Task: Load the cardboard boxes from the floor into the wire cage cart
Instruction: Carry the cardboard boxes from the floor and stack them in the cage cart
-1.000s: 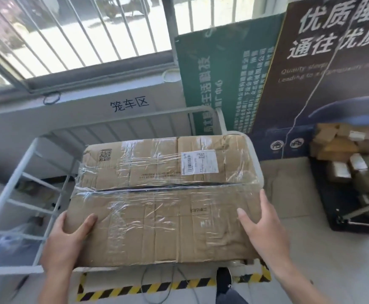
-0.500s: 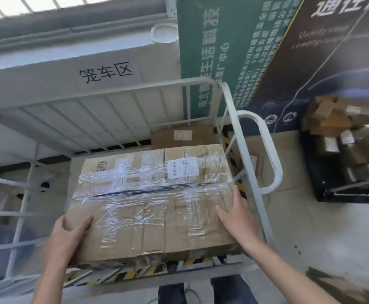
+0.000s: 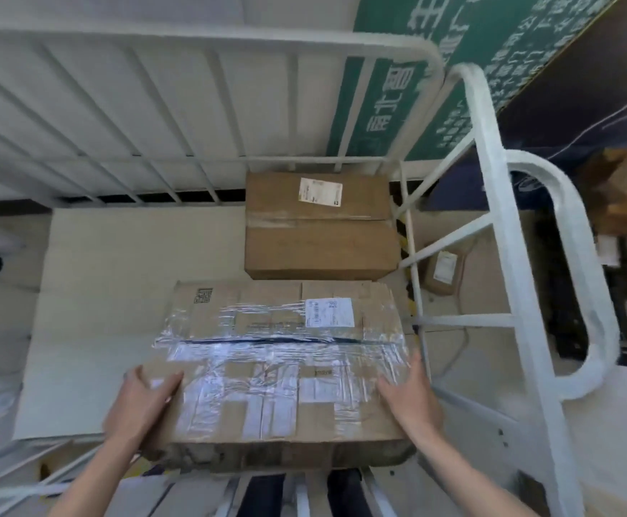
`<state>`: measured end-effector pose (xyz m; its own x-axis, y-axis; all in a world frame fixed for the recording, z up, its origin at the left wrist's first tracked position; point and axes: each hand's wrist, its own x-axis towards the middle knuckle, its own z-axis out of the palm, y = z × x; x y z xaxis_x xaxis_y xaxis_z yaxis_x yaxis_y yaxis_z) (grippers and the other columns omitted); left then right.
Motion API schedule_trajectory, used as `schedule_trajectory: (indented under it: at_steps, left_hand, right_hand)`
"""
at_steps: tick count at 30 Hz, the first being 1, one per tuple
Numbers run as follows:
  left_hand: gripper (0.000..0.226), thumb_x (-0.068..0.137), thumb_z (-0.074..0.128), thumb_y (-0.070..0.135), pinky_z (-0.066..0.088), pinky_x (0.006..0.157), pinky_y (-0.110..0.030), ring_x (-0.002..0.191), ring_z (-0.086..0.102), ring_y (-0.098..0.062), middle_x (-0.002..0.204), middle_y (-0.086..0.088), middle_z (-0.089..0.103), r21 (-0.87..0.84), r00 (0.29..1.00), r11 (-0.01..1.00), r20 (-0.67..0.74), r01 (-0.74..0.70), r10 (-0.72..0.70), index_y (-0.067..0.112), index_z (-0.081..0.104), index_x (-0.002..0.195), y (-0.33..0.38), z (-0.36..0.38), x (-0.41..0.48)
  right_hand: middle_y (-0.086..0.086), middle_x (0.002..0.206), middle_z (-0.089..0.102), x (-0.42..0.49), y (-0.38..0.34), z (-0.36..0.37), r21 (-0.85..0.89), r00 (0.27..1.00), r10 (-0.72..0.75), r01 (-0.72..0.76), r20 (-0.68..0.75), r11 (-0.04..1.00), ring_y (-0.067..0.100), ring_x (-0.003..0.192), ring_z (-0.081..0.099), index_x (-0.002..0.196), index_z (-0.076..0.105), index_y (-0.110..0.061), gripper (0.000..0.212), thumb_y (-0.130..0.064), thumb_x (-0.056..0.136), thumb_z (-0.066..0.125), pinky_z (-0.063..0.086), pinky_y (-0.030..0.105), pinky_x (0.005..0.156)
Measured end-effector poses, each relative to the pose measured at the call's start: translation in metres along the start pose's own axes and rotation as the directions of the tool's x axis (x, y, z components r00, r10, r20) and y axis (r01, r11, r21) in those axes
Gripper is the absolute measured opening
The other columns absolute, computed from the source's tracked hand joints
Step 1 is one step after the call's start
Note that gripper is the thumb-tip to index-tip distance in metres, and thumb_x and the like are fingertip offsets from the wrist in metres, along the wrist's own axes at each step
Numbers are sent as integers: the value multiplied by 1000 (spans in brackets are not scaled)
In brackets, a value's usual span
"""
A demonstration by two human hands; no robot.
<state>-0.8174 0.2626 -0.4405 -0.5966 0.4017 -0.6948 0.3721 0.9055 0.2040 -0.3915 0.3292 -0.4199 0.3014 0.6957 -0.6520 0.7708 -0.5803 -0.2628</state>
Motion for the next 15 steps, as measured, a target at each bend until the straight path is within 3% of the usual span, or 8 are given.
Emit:
schedule_trajectory:
  at_steps: [4,7,10,12,13,15]
  left_hand:
    - [94,62,57,75,43,85,-41,109,62,-33,124,-8,63,-50,999,998,-43,-26,24,20,36,134,8,50,55]
    - [91,59,65,70,50,87,-42,102,63,-29,121,-6,63,-180,998,982,31,-48,55,21,36,130,-3,98,83]
    - [83,59,73,57,54,85,-41,102,64,-23,120,-7,64,-192,978,971,125,-143,169,19,46,128,-12,151,93]
    - [89,70,75,51,45,102,-45,128,48,-30,141,-15,47,-20,963,971,128,-238,239,18,36,142,-21,190,92]
    - [98,76,73,52,32,112,-48,142,28,-34,153,-22,26,119,965,960,105,-254,242,16,22,152,-23,206,89]
    - [103,84,63,57,16,117,-57,149,-4,-37,160,-26,-5,334,960,902,38,-272,276,16,2,157,-25,229,82]
  right_hand:
    - [-6,155,40,54,25,27,36,996,-76,78,-34,996,24,135,46,153,9,-41,96,-76,74,52,48,43,98]
    - [1,161,27,88,46,52,-32,989,-138,136,-48,990,24,145,31,156,7,-36,84,-55,90,56,38,47,111]
    - [13,165,2,109,62,91,-272,984,-167,179,66,945,32,151,10,158,3,-25,79,-41,97,51,30,49,117]
    - [13,163,-21,113,65,123,-319,957,-165,238,240,917,34,151,-5,156,-11,-29,85,-44,98,49,24,52,119]
    - [12,159,-30,113,65,138,-328,938,-155,258,309,909,35,149,-16,152,-21,-32,90,-47,98,49,19,55,120]
    - [14,150,-45,115,65,164,-380,925,-117,261,363,887,40,140,-34,141,-37,-34,102,-57,94,50,8,62,119]
